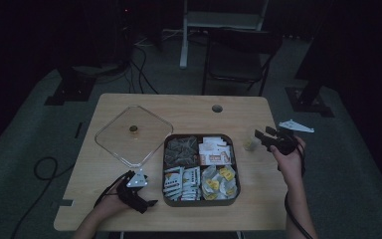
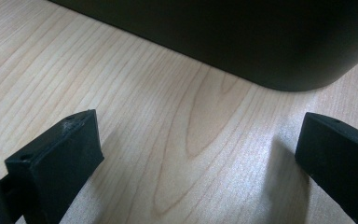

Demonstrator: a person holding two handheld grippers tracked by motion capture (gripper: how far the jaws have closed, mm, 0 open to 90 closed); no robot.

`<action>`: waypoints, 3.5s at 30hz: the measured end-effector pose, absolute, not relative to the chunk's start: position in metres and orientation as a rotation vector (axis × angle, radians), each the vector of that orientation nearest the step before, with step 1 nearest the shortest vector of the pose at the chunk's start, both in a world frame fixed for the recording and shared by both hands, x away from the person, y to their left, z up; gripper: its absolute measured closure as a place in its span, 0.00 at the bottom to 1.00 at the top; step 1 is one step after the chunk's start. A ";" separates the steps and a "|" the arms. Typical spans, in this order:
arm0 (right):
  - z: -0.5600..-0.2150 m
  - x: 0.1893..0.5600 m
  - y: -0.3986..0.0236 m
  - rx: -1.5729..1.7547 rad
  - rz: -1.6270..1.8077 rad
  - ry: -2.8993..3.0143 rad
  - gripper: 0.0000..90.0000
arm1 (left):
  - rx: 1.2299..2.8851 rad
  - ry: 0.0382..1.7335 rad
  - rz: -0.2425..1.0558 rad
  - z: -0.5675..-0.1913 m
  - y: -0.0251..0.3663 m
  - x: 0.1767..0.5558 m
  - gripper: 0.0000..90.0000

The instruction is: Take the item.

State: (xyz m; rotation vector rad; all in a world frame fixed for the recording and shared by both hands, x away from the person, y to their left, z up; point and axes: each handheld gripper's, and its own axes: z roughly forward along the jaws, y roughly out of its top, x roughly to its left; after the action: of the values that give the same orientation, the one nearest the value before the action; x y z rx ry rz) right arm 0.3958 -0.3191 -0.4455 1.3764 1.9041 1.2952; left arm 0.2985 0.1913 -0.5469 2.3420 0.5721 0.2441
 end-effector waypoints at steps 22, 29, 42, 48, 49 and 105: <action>-0.444 0.354 -0.308 1.207 1.409 1.923 0.23 | 2.342 0.573 0.244 -0.547 0.191 0.298 0.01; -0.451 0.347 -0.307 1.164 1.452 1.912 0.23 | 2.343 0.572 0.244 -0.547 0.191 0.298 0.01; -0.479 0.334 -0.299 1.138 1.417 2.026 0.22 | 2.342 0.572 0.244 -0.547 0.191 0.298 0.01; -0.491 0.331 -0.296 1.135 1.404 2.066 0.22 | 2.342 0.572 0.244 -0.547 0.191 0.298 0.01; -0.493 0.331 -0.295 1.135 1.410 2.071 0.22 | 2.342 0.572 0.244 -0.547 0.191 0.298 0.01; -0.550 0.320 -0.278 1.118 1.030 2.359 0.18 | 2.343 0.573 0.245 -0.547 0.191 0.298 0.01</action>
State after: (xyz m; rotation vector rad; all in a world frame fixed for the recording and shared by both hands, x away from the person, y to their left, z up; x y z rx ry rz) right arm 0.3204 -0.2777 -0.5500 1.1180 2.3594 1.0298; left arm 0.2983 0.1913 -0.5470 2.3430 0.5728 0.2450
